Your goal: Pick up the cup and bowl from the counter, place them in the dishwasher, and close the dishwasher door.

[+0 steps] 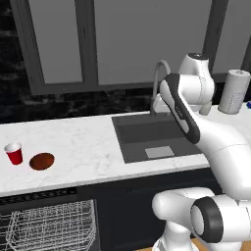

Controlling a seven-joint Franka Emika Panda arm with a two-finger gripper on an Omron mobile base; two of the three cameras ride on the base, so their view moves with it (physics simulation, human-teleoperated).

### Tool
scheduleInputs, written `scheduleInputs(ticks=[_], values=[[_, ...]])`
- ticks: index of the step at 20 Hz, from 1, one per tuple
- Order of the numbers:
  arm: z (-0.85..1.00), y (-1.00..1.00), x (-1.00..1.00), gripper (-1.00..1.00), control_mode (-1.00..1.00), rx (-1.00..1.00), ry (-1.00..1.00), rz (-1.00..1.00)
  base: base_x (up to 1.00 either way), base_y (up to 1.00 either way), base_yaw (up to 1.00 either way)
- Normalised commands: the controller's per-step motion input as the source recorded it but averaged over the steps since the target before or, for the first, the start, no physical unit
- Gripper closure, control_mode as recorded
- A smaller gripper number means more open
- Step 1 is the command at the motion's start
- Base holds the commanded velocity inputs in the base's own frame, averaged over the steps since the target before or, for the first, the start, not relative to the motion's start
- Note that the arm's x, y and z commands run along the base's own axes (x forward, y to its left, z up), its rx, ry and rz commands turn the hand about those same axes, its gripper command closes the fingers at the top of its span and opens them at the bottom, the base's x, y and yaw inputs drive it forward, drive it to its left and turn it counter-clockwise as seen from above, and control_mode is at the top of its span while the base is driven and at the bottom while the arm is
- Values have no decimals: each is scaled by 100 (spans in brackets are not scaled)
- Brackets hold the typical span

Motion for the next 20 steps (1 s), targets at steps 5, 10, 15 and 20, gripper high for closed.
scheduleInputs(ticks=[5, 10, 15, 20], values=[[0, 0, 0, -100, 100, 0, 0, 0, -1, 0, 10], [0, 0, 0, -100, 100, 0, 0, 0, 0, -24, 58], [0, 0, 0, -100, 100, 0, 0, 0, 0, -46, 68], [0, 0, 0, -100, 100, 0, 0, 0, 0, -51, 67]])
